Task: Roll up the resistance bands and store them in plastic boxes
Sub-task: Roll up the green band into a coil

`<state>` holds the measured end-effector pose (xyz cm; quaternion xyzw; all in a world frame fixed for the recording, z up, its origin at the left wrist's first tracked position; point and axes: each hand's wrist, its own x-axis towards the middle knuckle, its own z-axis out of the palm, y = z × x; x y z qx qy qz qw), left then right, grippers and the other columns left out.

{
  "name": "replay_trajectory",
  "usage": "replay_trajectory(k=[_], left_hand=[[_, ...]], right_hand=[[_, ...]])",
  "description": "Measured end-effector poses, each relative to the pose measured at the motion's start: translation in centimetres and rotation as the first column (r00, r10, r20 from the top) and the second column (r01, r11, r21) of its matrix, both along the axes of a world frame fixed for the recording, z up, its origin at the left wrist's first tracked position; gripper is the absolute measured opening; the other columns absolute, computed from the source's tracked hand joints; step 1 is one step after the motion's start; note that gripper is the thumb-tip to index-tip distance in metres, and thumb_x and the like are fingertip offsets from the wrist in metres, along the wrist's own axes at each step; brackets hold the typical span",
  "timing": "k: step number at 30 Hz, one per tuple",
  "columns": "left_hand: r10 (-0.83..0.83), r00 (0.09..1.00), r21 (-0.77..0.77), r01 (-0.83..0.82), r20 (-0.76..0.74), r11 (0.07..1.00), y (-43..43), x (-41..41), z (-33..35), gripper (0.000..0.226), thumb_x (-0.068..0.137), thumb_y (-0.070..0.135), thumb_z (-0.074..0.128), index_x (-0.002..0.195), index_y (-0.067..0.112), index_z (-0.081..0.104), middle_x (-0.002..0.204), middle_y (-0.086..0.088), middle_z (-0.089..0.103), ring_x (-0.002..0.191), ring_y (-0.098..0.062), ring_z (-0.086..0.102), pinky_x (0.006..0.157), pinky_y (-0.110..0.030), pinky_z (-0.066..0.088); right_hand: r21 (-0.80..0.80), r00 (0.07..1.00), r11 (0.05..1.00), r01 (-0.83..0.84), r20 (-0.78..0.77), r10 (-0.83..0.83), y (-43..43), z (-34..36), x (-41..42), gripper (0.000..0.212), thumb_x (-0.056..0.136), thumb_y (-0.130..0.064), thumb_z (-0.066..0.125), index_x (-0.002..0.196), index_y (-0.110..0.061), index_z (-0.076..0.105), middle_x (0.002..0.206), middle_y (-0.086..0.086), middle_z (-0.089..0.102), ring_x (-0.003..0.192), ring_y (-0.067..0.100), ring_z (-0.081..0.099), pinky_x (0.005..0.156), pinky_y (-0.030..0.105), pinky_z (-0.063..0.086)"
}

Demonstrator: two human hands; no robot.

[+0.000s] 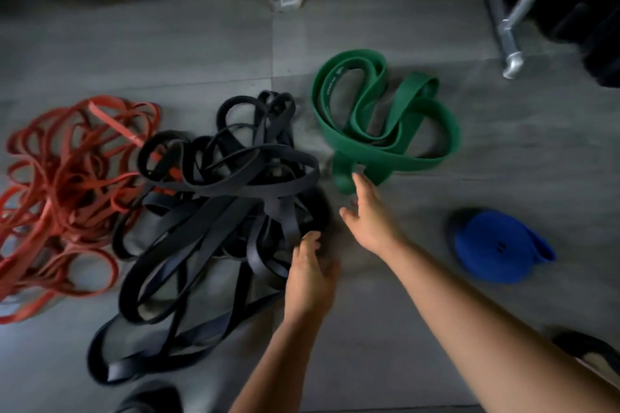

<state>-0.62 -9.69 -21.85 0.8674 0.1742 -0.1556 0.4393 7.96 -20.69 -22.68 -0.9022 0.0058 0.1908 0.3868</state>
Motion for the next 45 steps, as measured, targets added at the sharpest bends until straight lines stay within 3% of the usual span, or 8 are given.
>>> replay_trajectory(k=[6,11,17,26,31,36,39,45], left_hand=[[-0.049,0.999,-0.090,0.050,0.009,0.995,0.5,0.3,1.4,0.045,0.087,0.018,0.060,0.129,0.014,0.046,0.120,-0.004,0.054,0.097,-0.016,0.056,0.084,-0.022,0.040],[-0.098,0.995,-0.147,0.102,0.031,0.984,1.4,-1.2,4.2,0.037,0.086,0.019,0.061,0.120,0.014,0.049,0.104,0.005,0.054,0.088,-0.014,0.056,0.078,-0.021,0.041],[-0.066,0.996,-0.186,0.076,0.062,0.980,3.1,-4.4,11.1,0.030,0.087,0.016,0.060,0.115,0.020,0.049,0.102,0.008,0.056,0.084,-0.001,0.055,0.073,-0.009,0.041],[0.076,0.966,-0.233,-0.017,0.245,0.972,7.8,-6.9,28.8,0.034,0.084,0.009,0.065,0.114,0.011,0.052,0.102,-0.004,0.058,0.089,-0.019,0.060,0.083,-0.033,0.051],[0.198,0.850,-0.263,-0.073,0.489,0.962,9.7,-11.7,37.5,0.032,0.083,0.008,0.065,0.110,0.017,0.051,0.100,-0.001,0.060,0.089,-0.014,0.059,0.082,-0.030,0.051],[0.073,0.715,-0.093,-0.011,0.696,0.996,7.9,-15.9,44.6,0.074,0.078,0.023,0.072,0.140,0.024,0.032,0.121,0.009,0.043,0.103,-0.005,0.048,0.077,-0.009,0.043],[0.022,0.631,-0.093,0.080,0.775,0.992,5.8,-17.9,48.5,0.061,0.076,0.024,0.074,0.124,0.039,0.039,0.109,0.025,0.050,0.096,0.010,0.050,0.072,-0.002,0.041],[-0.018,0.691,-0.077,0.106,0.723,0.991,4.2,-21.8,48.2,0.016,0.086,0.024,0.064,0.101,0.026,0.059,0.088,-0.004,0.070,0.072,-0.024,0.063,0.072,-0.043,0.053]], right_hand=[[-0.082,0.955,0.953,0.293,0.066,-0.288,0.3,0.3,1.9,0.057,0.084,-0.005,0.060,0.134,0.008,0.034,0.136,0.026,0.039,0.129,0.035,0.037,0.105,0.030,0.025],[0.201,0.830,0.845,0.495,0.179,-0.529,-1.4,5.0,4.5,0.035,0.081,-0.007,0.063,0.114,0.003,0.053,0.113,0.020,0.060,0.105,0.031,0.057,0.088,0.029,0.041],[0.478,0.896,0.854,0.205,0.260,-0.360,0.1,18.6,4.4,0.019,0.083,-0.007,0.060,0.090,-0.023,0.051,0.082,-0.007,0.055,0.056,-0.005,0.049,0.060,0.013,0.037],[0.600,0.899,0.794,-0.092,0.393,-0.192,3.6,41.2,-3.5,0.024,0.085,0.003,0.050,0.081,-0.021,0.050,0.075,-0.002,0.054,0.058,-0.001,0.050,0.050,0.013,0.038],[0.665,0.887,0.725,-0.181,0.429,-0.172,3.9,49.4,-10.4,0.025,0.085,0.004,0.049,0.081,-0.020,0.051,0.072,-0.002,0.054,0.060,0.004,0.049,0.053,0.017,0.037],[0.692,0.876,0.659,-0.294,0.471,-0.103,3.6,56.3,-17.4,0.019,0.087,0.000,0.049,0.084,-0.018,0.054,0.068,-0.001,0.053,0.047,0.000,0.047,0.047,0.018,0.036],[0.682,0.876,0.638,-0.358,0.481,-0.023,3.2,58.6,-20.9,0.016,0.087,-0.001,0.051,0.086,-0.016,0.055,0.071,0.004,0.052,0.051,0.006,0.046,0.045,0.017,0.038],[0.706,0.922,0.637,-0.310,0.387,0.020,1.4,56.0,-24.2,0.016,0.087,0.002,0.053,0.085,-0.013,0.056,0.072,0.005,0.054,0.055,0.010,0.045,0.044,0.016,0.037]])
